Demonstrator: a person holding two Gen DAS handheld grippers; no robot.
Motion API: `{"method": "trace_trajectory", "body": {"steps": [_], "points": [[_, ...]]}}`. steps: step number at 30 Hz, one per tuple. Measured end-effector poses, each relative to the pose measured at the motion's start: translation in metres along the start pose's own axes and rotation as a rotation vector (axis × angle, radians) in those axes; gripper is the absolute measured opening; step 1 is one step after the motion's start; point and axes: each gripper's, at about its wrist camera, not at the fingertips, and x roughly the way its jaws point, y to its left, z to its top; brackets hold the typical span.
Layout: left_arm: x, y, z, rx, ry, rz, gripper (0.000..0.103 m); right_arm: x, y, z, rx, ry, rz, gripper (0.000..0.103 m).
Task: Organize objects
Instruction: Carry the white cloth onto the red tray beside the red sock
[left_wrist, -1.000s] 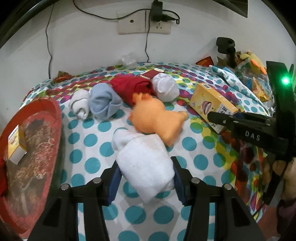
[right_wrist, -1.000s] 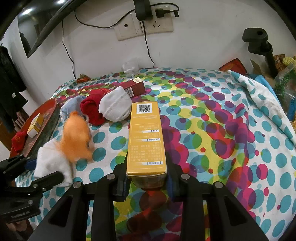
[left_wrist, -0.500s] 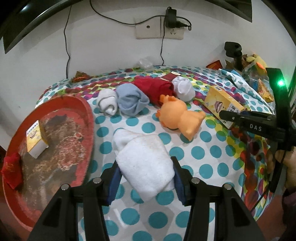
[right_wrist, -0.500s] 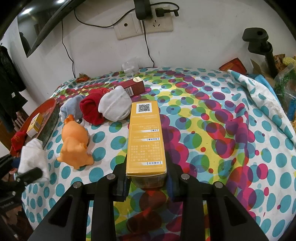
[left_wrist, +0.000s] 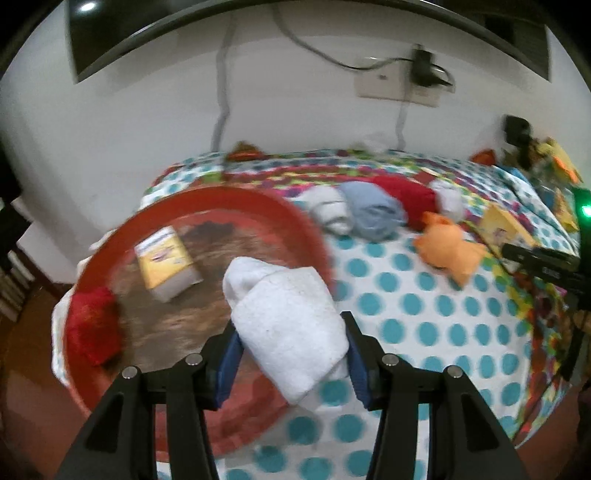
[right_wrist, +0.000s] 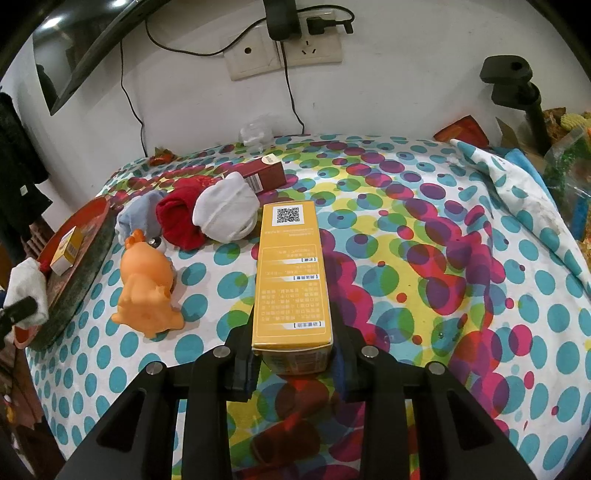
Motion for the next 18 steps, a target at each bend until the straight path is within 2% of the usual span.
{"method": "trace_trajectory", "body": {"steps": [8,18], "points": [[0.008,0.059,-0.010,-0.051,0.031,0.122,0.051,-0.001,-0.001,-0.001,0.007,-0.001,-0.010,0.029],[0.029,0.098,-0.023,-0.074,0.086,0.185,0.051,-0.001,-0.002,-0.001,0.001,0.000,-0.023,0.029]]}}
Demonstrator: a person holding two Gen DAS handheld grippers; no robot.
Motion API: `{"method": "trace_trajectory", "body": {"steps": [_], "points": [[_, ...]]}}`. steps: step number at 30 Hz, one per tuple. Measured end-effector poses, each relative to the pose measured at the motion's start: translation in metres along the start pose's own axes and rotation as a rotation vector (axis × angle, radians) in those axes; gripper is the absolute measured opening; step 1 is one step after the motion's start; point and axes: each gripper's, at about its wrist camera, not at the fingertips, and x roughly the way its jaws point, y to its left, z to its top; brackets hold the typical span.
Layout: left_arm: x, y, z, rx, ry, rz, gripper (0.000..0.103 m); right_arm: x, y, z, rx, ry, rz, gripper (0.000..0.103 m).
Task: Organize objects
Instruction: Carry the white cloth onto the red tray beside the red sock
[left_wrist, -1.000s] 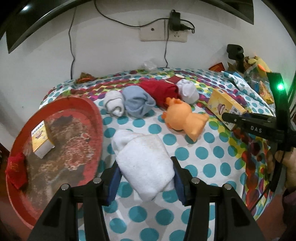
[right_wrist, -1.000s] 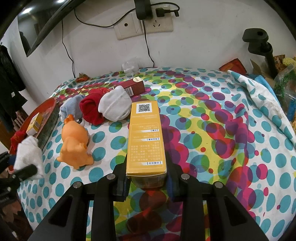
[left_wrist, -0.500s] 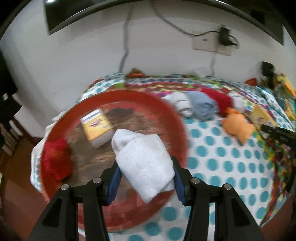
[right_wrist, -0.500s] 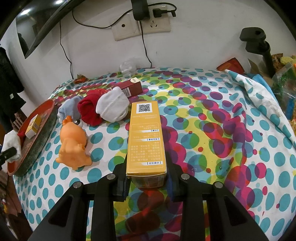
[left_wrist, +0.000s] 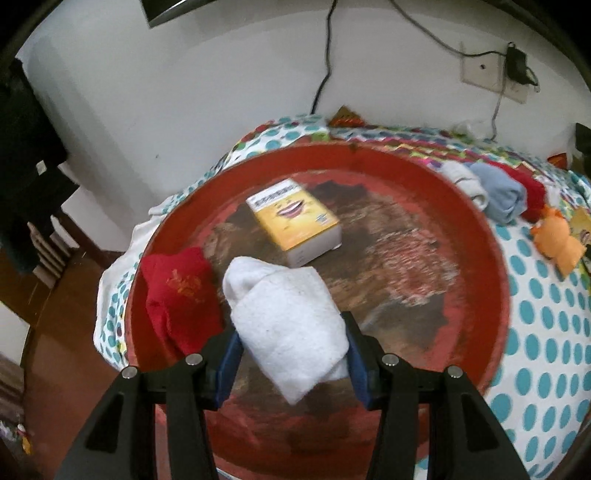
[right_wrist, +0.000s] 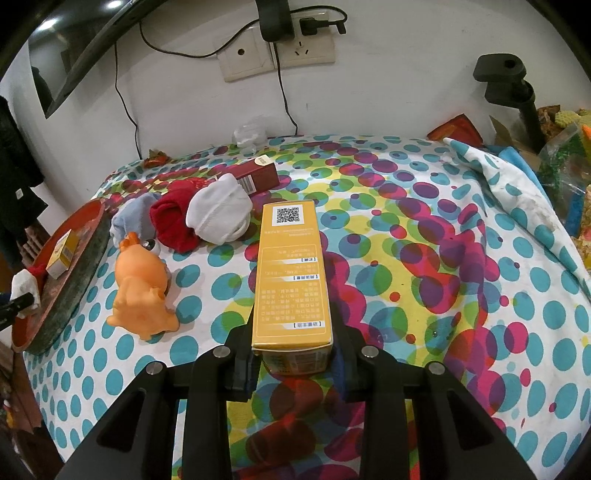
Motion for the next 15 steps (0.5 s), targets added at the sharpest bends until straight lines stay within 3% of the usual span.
{"method": "trace_trajectory", "body": {"steps": [15], "points": [[0.010,0.026,-0.011,0.007,0.019,0.040,0.051,0.001,0.006,0.002,-0.012,0.004,-0.032,0.029]]}}
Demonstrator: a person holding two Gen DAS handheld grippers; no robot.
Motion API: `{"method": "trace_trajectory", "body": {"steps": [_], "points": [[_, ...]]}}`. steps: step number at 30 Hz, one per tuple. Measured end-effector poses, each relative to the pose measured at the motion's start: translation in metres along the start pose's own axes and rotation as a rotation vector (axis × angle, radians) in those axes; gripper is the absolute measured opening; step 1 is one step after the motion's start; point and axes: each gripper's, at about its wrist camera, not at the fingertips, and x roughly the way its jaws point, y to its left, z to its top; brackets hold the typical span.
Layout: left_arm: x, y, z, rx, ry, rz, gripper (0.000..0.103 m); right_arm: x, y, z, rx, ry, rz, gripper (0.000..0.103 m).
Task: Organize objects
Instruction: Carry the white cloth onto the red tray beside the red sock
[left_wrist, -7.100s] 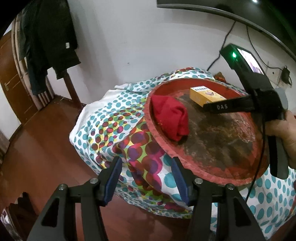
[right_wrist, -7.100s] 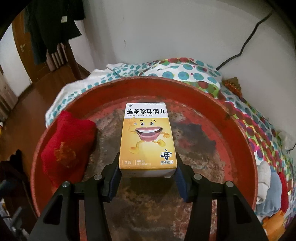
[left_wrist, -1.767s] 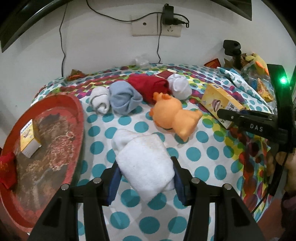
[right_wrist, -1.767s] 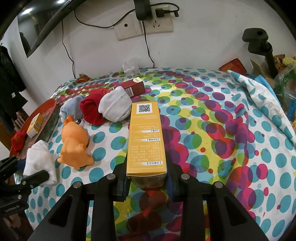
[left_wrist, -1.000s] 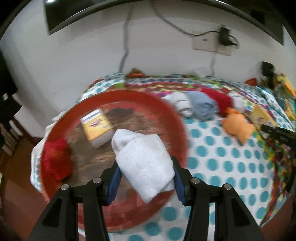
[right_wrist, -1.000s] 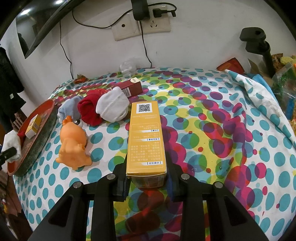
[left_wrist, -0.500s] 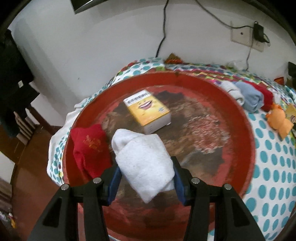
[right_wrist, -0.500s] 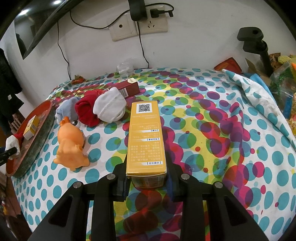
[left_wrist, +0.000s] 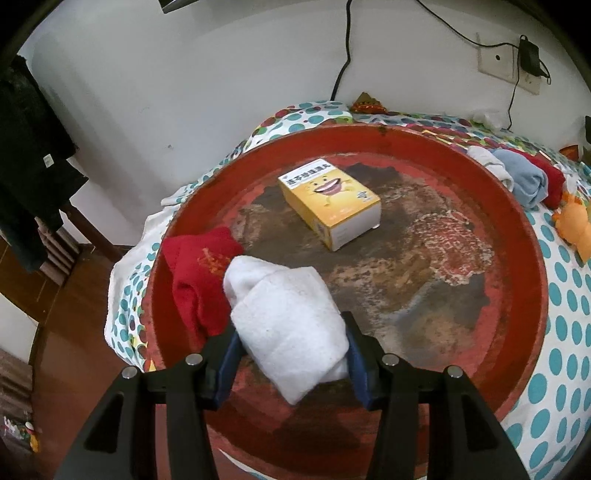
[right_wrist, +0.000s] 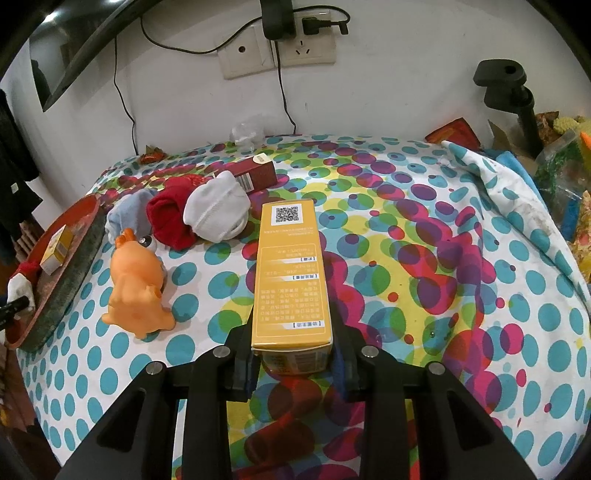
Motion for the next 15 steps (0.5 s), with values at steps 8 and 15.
{"method": "trace_trajectory", "body": {"steps": [8,15], "points": [[0.002,0.008,-0.005,-0.024,0.001,-0.002,0.053,0.000,0.001,0.001,-0.006,0.002,-0.013,0.029],[-0.001,0.015,-0.010,-0.045,-0.007,-0.016,0.056,0.002,-0.001,0.001,-0.010,0.002,-0.026,0.029]]}}
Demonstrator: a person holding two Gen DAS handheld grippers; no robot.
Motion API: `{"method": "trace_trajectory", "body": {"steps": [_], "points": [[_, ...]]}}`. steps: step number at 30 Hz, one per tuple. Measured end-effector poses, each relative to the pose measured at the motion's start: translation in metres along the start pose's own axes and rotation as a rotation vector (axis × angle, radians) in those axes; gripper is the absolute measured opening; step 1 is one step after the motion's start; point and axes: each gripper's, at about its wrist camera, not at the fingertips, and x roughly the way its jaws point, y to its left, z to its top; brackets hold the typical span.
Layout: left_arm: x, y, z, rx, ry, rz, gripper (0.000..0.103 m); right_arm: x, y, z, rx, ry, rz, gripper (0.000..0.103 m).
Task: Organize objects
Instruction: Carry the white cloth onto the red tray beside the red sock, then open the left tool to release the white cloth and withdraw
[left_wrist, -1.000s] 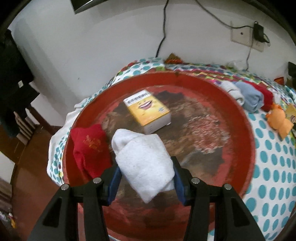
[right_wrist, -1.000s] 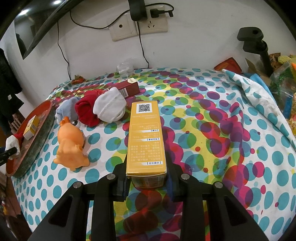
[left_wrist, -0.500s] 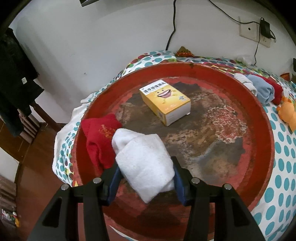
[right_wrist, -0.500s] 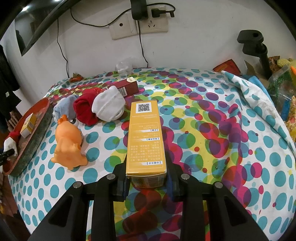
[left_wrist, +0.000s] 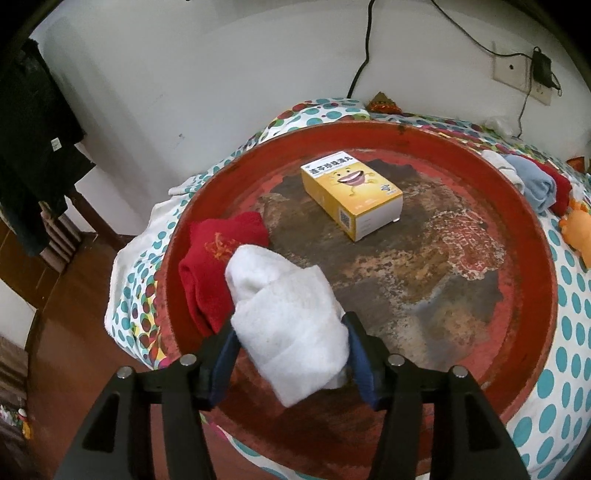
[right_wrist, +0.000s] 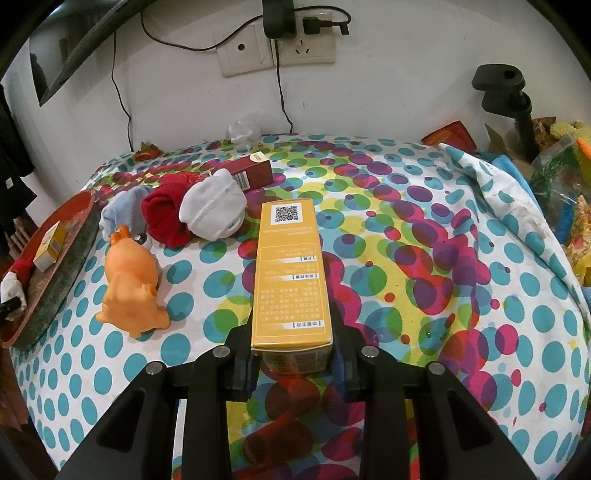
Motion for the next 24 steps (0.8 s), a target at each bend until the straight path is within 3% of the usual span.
{"method": "trace_trajectory", "body": {"steps": [13,16,24], "points": [[-0.016,0.010,-0.008,-0.064,-0.035,-0.050,0.057,0.001,-0.002,0.000,-0.003,0.012,-0.013,0.029],[-0.015,0.014,-0.008,-0.070,-0.035,-0.065,0.065,0.002,-0.001,-0.001,-0.007,0.017,-0.021,0.029],[-0.016,0.016,-0.006,-0.062,-0.044,-0.060,0.068,0.000,-0.003,-0.001,-0.008,0.014,-0.040,0.029]]}}
